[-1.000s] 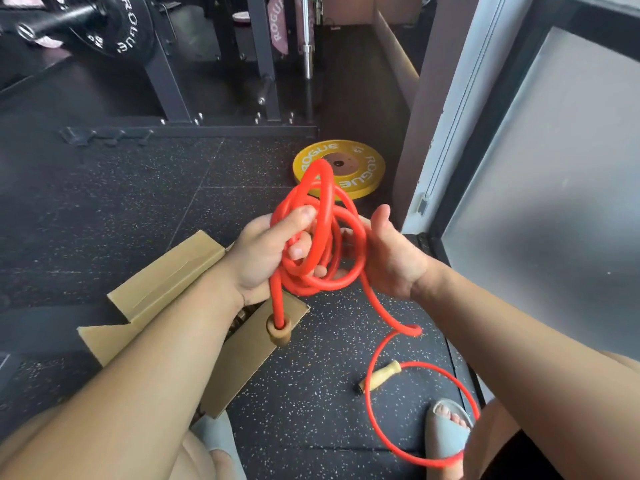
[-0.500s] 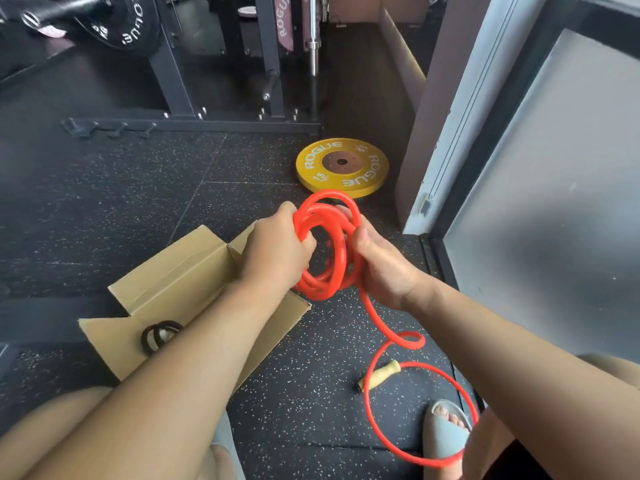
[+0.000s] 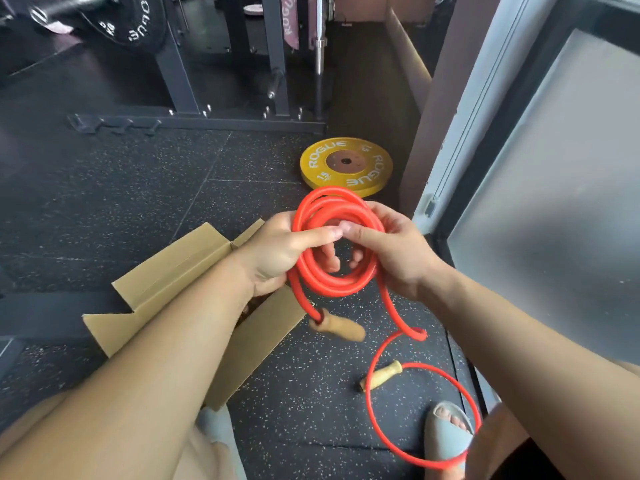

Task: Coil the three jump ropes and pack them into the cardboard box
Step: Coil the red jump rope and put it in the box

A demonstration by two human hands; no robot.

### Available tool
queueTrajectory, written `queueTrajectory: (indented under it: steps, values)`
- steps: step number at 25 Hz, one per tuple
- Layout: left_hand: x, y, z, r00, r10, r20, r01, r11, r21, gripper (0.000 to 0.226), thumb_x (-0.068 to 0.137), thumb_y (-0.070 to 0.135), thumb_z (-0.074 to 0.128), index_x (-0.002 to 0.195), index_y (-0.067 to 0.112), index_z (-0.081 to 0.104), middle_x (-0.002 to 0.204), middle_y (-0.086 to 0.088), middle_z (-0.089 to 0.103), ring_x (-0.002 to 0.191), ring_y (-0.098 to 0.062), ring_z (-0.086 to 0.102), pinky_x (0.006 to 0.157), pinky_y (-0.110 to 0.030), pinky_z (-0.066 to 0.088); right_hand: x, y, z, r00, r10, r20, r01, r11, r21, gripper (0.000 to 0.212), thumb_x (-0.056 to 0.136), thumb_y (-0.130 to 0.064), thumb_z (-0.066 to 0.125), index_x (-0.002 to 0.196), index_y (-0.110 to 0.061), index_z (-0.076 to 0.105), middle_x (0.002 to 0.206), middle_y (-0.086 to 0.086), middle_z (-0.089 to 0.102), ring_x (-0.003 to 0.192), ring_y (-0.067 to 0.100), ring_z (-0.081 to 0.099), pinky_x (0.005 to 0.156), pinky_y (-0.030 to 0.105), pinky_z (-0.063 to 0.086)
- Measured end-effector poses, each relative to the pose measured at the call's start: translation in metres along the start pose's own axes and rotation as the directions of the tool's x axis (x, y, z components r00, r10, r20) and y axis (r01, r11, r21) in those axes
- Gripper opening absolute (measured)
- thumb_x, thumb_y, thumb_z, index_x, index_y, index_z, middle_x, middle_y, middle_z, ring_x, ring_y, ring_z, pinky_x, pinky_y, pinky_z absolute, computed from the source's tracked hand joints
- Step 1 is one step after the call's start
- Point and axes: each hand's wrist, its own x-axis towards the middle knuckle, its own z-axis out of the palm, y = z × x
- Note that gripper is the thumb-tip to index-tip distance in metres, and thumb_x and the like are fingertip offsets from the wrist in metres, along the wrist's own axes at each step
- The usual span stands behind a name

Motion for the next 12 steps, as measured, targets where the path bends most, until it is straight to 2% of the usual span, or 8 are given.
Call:
queueTrajectory:
  steps: [2,4,8,9,12]
  values:
    - [-0.006,0.002,0.003,0.995,-0.031,0.091,0.057,0.954,-0.294,0.013,0.080,0.020,0.068,0.073,0.010,0.064,0.056,-0.001,0.058,0.052,-0.016,0.063,0.062,-0.032,0.058,-0.001,-0.004,0.000,0.996,0.036,0.078,-0.042,0.996,0.080,0.030,0.081,-0.016,0.073,0.109,-0.011,0.062,0.076,-0.004,0.069,0.047,0.009,0.052,0.048,0.025,0.051]
    - [-0.009,0.001,0.005,0.984,-0.038,0.175,0.113,0.889,-0.444,0.024,0.071,0.026,0.079,0.079,0.011,0.062,0.054,0.003,0.054,0.050,-0.013,0.060,0.065,-0.035,0.060,0.000,-0.008,0.001,0.987,0.023,0.162,-0.039,0.995,0.096,0.021,0.087,-0.014,0.073,0.106,-0.011,0.063,0.079,-0.004,0.071,0.046,0.007,0.047,0.045,0.022,0.048]
    - [-0.006,-0.005,0.003,0.968,-0.064,0.242,0.154,0.915,-0.372,0.051,0.053,0.049,0.091,0.076,0.012,0.064,0.070,-0.006,0.066,0.067,-0.024,0.069,0.081,-0.048,0.059,-0.001,-0.016,-0.002,0.980,0.017,0.197,-0.011,0.999,-0.035,0.018,0.085,-0.012,0.077,0.100,-0.011,0.067,0.075,0.004,0.070,0.043,0.009,0.041,0.040,0.021,0.036]
    - [-0.004,-0.005,-0.004,0.947,-0.063,0.314,0.177,0.920,-0.349,0.055,0.051,0.055,0.091,0.076,0.011,0.067,0.077,-0.009,0.069,0.072,-0.028,0.071,0.084,-0.049,0.058,-0.003,-0.018,-0.002,0.978,0.013,0.206,0.003,0.997,-0.080,0.020,0.085,-0.012,0.078,0.101,-0.010,0.067,0.074,0.005,0.069,0.043,0.010,0.040,0.039,0.021,0.035]
    - [-0.002,-0.003,-0.024,0.779,0.037,0.625,0.236,0.907,-0.348,0.077,0.064,0.069,0.076,0.098,0.001,0.069,0.099,-0.020,0.071,0.096,-0.041,0.069,0.099,-0.057,0.045,-0.009,-0.027,-0.002,0.961,-0.025,0.276,0.064,0.989,-0.135,0.026,0.081,-0.009,0.078,0.102,-0.013,0.064,0.070,-0.001,0.066,0.041,0.010,0.040,0.036,0.022,0.037]
